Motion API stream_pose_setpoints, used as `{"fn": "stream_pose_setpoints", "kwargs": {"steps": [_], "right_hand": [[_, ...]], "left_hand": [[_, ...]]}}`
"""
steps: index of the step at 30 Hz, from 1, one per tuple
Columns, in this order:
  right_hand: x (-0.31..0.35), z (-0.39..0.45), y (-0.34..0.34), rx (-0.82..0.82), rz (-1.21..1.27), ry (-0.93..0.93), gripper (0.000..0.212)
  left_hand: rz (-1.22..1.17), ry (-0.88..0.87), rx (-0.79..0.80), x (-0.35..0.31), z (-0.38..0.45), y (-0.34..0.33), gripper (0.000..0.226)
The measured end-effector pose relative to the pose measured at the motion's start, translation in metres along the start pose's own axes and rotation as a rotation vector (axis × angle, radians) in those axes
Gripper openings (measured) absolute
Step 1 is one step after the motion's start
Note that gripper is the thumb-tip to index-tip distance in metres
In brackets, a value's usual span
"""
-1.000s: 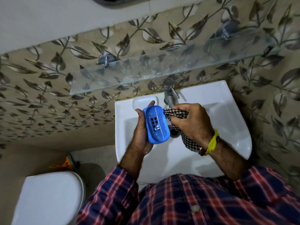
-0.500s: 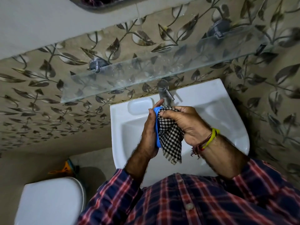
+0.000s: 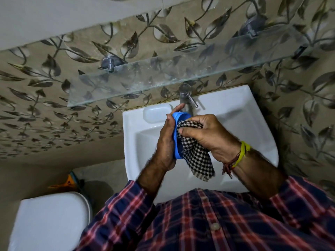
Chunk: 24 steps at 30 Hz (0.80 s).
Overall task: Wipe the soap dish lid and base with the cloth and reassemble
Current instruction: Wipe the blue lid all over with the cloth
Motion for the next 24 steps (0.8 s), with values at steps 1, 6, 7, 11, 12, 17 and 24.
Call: {"fn": "stream_pose_setpoints", "kwargs": {"steps": [1,6,7,11,12,17,24], "right_hand": [[0.001,0.002,0.002,-0.004,0.021,0.000,0.009],[0.001,-0.001,-0.003,0.048,-0.075,0.054,0.004],[-0.001,-0.004,-0.005,0.072,-0.111,0.055,0.004],[0.000,-0.005,-0.002,0.018,-0.062,0.072,0.005],[0.000,-0.006,-0.002,0.021,-0.085,0.093,0.005],[-0.005,-0.014,-0.005,0.085,-0.262,0.109,0.004],[0.002,-0.020,-0.007,0.234,-0.440,0.160,0.008]], "left_hand": [[0.008,0.002,-0.003,0.002,-0.002,0.000,0.053],[-0.004,0.009,-0.025,-0.004,0.001,0.000,0.052],[0.004,0.002,-0.021,-0.006,0.002,0.002,0.052],[0.034,-0.016,-0.024,-0.005,0.000,0.001,0.052],[0.035,-0.018,-0.026,-0.006,0.000,0.001,0.051],[0.087,-0.052,-0.048,-0.016,0.003,0.000,0.054],[0.154,-0.086,-0.063,-0.022,-0.001,-0.005,0.054]]}}
Point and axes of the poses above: each hand's wrist, its own z-axis towards the middle knuckle, its own y-axis out of the back of the hand, x = y × z, the point moved 3 cm from there along z, towards the middle knuckle, and after that the axes turned 3 degrees about z, right-handed, at the moved point
